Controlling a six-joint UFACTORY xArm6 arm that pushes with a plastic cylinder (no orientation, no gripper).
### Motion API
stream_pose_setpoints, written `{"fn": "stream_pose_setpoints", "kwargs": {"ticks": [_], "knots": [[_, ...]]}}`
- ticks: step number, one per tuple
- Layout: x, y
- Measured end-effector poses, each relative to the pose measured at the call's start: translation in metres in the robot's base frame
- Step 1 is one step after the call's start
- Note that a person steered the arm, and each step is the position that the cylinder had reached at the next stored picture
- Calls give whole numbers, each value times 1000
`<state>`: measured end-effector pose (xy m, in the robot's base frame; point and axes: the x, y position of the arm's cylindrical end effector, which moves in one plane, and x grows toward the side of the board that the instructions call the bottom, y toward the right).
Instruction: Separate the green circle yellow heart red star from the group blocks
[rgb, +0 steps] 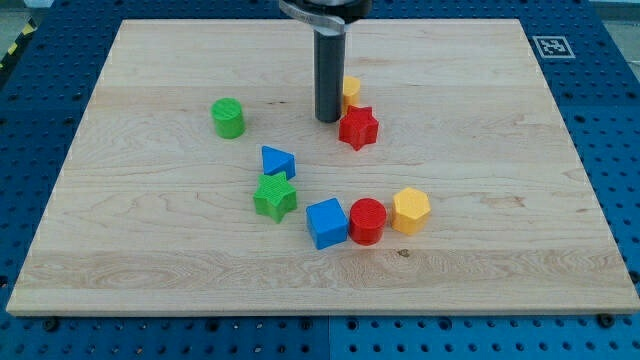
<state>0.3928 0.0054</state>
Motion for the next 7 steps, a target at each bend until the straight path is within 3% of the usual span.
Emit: {"fn": "stream_pose_setpoints", "kwargs": {"ticks": [2,4,5,7], "knots": [[15,6],[16,105],[20,127],[81,-10]]}}
